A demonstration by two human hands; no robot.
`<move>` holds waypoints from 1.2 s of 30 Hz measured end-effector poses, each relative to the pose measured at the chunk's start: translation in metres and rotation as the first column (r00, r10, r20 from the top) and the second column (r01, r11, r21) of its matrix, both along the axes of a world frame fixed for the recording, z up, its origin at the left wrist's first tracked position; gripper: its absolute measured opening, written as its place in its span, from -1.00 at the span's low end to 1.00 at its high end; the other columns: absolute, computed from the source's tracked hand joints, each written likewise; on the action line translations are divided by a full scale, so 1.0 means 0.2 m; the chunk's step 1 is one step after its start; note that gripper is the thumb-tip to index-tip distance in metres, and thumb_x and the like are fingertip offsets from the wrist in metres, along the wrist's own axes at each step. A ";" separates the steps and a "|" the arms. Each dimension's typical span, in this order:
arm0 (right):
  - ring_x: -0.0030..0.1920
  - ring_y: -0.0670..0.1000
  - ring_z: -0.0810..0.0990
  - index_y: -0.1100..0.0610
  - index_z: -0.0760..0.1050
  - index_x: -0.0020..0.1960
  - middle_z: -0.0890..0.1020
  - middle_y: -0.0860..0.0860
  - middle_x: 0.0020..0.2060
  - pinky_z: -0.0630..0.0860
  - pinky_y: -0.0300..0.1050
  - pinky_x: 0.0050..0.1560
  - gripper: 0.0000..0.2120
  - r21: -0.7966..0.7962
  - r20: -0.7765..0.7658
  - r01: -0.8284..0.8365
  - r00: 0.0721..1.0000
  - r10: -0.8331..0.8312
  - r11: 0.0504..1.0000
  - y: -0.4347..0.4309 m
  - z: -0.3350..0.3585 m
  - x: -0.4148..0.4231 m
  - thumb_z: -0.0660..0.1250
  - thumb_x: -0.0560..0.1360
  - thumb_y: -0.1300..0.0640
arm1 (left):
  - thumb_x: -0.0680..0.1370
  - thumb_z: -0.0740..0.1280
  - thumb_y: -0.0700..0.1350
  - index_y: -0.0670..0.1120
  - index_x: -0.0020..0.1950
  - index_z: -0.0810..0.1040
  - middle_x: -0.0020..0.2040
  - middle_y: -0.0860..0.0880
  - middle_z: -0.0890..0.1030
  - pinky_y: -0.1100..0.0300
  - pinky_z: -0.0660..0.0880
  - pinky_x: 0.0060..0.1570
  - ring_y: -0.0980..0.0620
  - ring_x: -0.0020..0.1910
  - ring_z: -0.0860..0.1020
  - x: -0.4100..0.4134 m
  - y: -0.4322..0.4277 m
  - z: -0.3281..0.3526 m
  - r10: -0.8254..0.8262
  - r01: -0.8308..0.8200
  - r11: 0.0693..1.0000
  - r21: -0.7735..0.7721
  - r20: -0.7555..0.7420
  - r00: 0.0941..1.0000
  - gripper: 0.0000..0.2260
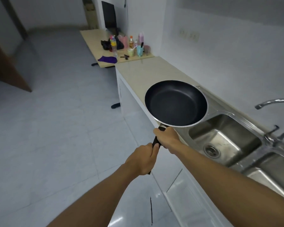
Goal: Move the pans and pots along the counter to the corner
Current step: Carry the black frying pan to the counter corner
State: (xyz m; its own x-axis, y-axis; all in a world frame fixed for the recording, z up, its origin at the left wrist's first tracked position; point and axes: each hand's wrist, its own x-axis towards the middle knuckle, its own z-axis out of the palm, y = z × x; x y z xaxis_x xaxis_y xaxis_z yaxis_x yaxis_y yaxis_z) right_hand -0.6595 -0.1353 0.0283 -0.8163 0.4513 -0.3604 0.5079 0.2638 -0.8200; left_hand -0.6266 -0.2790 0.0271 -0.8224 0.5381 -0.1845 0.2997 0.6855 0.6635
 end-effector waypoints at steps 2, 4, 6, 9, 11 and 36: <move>-0.42 0.00 0.42 0.14 0.44 -0.27 0.48 0.00 -0.42 0.39 -0.12 -0.37 -0.80 0.004 0.015 -0.018 1.000 0.018 1.000 0.00 -0.02 -0.16 0.30 0.40 0.01 | 0.68 -0.08 0.18 0.02 -0.23 0.33 -0.38 0.03 0.46 0.17 0.36 -0.37 0.08 -0.43 0.42 -0.15 0.00 -0.02 0.011 -0.011 1.000 0.007 0.015 1.000 -0.59; -0.42 0.01 0.42 0.13 0.43 -0.27 0.48 0.01 -0.42 0.38 -0.12 -0.38 -0.80 0.004 0.016 -0.031 0.999 0.031 1.000 0.00 -0.02 -0.28 0.29 0.40 0.01 | 0.68 -0.08 0.19 0.00 -0.23 0.34 -0.39 0.02 0.46 0.16 0.35 -0.37 0.08 -0.43 0.41 -0.27 0.01 -0.02 0.013 -0.014 1.000 0.015 0.021 1.000 -0.57; -0.41 0.01 0.43 0.14 0.44 -0.25 0.49 0.01 -0.41 0.39 -0.13 -0.38 -0.81 0.008 0.023 -0.030 0.999 0.030 1.000 -0.01 -0.03 -0.45 0.29 0.41 0.02 | 0.68 -0.08 0.19 0.00 -0.24 0.34 -0.39 0.03 0.46 0.19 0.32 -0.39 0.08 -0.44 0.40 -0.45 0.00 -0.03 0.017 -0.017 1.000 0.015 0.032 0.999 -0.57; -0.42 0.01 0.45 0.16 0.47 -0.23 0.51 0.03 -0.40 0.39 -0.16 -0.41 -0.81 0.011 0.023 -0.020 1.000 0.020 1.000 -0.02 -0.04 -0.71 0.30 0.42 0.03 | 0.67 -0.07 0.19 0.00 -0.25 0.33 -0.39 0.03 0.45 0.19 0.32 -0.38 0.09 -0.44 0.39 -0.72 -0.03 -0.04 0.001 -0.002 1.000 0.019 0.040 0.999 -0.57; -0.39 0.03 0.47 0.18 0.51 -0.17 0.53 0.05 -0.37 0.41 -0.15 -0.40 -0.80 -0.006 0.026 -0.004 1.000 0.005 1.000 -0.04 -0.03 -0.87 0.31 0.43 0.03 | 0.68 -0.08 0.19 0.00 -0.25 0.33 -0.38 0.03 0.45 0.20 0.31 -0.38 0.09 -0.43 0.40 -0.90 -0.05 -0.03 -0.022 0.022 1.000 0.006 0.037 0.999 -0.57; -0.38 0.08 0.43 0.15 0.41 -0.26 0.49 0.07 -0.40 0.34 -0.11 -0.37 -0.78 -0.033 0.086 -0.038 0.995 0.041 0.999 0.13 -0.13 -2.77 0.28 0.44 0.02 | 0.69 -0.08 0.16 0.02 -0.24 0.33 -0.34 0.03 0.46 0.27 0.31 -0.36 0.07 -0.37 0.45 -2.85 0.10 -0.06 -0.110 0.110 0.985 -0.133 0.006 0.994 -0.59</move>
State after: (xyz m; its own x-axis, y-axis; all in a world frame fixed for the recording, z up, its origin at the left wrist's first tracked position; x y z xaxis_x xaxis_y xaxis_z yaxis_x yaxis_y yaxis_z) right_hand -1.2130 -0.1085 0.0027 -0.7987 0.4066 -0.4436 0.5667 0.2602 -0.7818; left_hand -1.1958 -0.2598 0.0150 -0.7599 0.5959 -0.2596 0.3790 0.7306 0.5679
